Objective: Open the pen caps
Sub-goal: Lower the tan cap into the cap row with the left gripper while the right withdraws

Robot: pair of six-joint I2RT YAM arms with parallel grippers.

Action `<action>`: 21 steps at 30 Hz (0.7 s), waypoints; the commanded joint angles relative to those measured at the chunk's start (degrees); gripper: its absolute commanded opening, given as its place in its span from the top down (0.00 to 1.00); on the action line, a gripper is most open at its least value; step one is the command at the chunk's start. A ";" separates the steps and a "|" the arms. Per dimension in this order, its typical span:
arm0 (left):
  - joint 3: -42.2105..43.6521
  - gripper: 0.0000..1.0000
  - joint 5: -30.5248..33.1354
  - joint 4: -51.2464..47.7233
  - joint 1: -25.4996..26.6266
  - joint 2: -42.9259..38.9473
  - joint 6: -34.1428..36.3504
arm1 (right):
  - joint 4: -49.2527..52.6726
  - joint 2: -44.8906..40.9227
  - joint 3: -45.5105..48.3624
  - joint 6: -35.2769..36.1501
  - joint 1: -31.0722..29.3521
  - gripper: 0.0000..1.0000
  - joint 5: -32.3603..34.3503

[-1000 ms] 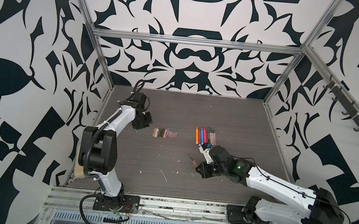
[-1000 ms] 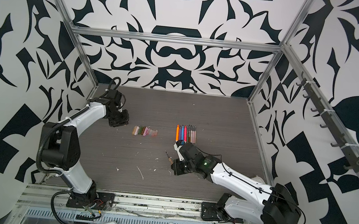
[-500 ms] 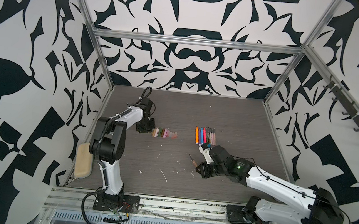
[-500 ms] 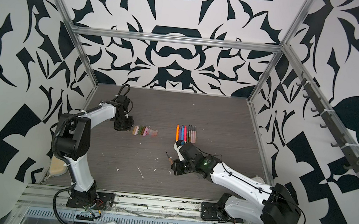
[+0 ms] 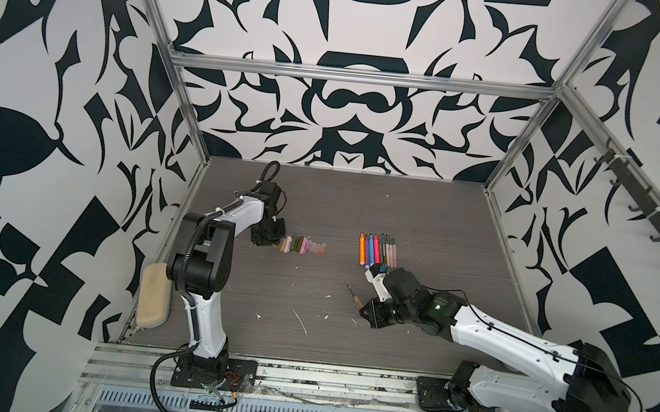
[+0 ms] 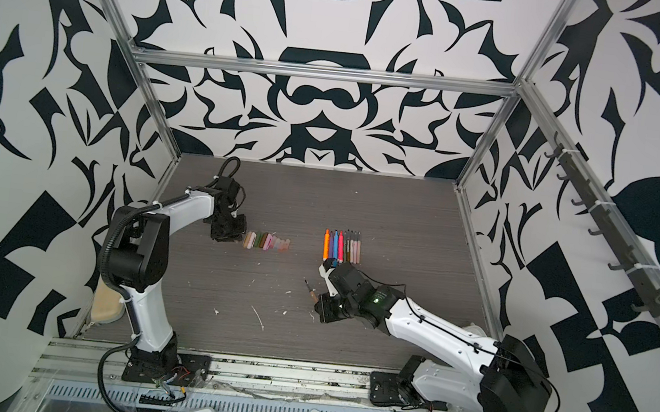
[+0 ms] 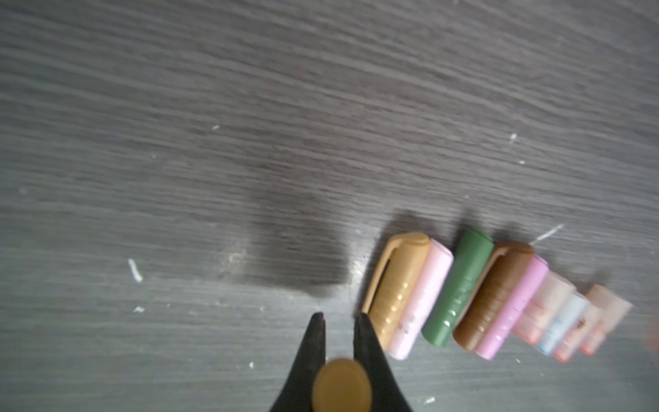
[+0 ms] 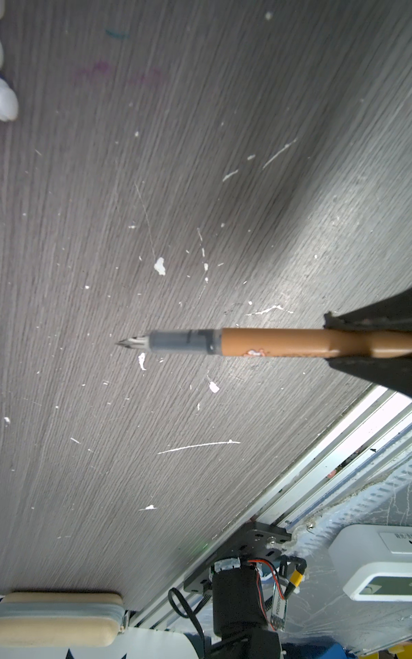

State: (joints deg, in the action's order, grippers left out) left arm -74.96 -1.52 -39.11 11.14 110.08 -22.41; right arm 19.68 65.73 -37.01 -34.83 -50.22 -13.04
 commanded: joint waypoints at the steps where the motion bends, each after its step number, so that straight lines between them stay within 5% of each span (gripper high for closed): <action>1: -0.62 0.88 -0.91 -0.82 -0.33 1.52 0.78 | 0.05 -0.52 -0.73 0.46 0.05 1.00 0.45; 10: -0.62 0.76 -1.02 -1.02 -0.33 1.63 0.79 | 0.09 -0.79 -0.60 0.38 0.11 1.00 0.55; 21: -1.04 0.76 -0.80 -1.57 -0.33 0.89 0.62 | 0.01 -0.52 -0.70 0.38 0.10 1.00 0.38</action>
State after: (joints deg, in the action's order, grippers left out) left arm -74.98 -1.96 -38.87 11.00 111.20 -22.02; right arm 19.70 65.71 -37.01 -34.76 -50.22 -13.02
